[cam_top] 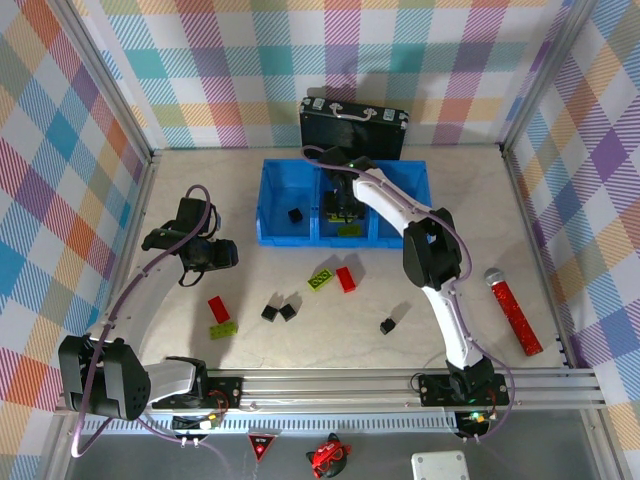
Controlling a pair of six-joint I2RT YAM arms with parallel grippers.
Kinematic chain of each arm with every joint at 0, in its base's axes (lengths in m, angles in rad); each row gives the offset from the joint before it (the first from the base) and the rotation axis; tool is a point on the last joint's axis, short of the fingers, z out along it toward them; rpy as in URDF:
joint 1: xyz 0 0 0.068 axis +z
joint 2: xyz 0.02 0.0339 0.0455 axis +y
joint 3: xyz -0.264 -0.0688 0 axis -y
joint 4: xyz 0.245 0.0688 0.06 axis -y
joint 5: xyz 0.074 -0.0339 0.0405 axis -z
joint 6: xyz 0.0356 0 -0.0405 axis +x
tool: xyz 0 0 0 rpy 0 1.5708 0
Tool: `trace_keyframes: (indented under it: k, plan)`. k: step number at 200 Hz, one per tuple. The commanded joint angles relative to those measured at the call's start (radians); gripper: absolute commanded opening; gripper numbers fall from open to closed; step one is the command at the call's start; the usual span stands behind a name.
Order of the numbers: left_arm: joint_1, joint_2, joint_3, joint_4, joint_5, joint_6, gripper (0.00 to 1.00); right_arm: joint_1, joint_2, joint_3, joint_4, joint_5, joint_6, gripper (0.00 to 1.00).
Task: Sort the legos into containers by color
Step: Place the lego in the container.
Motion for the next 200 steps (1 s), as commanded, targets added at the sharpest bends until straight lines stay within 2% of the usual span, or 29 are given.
trace_keyframes:
  k: [1, 87, 123, 200]
  plan:
    - [0.017, -0.014, -0.004, 0.006, 0.018, 0.018, 0.52, -0.003, 0.019, 0.06, -0.038, 0.01, -0.008, 0.66]
    - [0.017, -0.022, -0.006, 0.005, 0.018, 0.018, 0.52, 0.002, -0.075, 0.044, -0.068, 0.017, 0.002, 0.75]
    - [0.017, -0.028, -0.011, 0.001, 0.017, 0.018, 0.52, 0.011, -0.136, 0.011, -0.075, 0.013, 0.0, 0.75]
    - [0.015, -0.046, -0.039, -0.023, 0.033, -0.017, 0.52, 0.028, -0.363, -0.272, 0.018, -0.038, 0.018, 0.75]
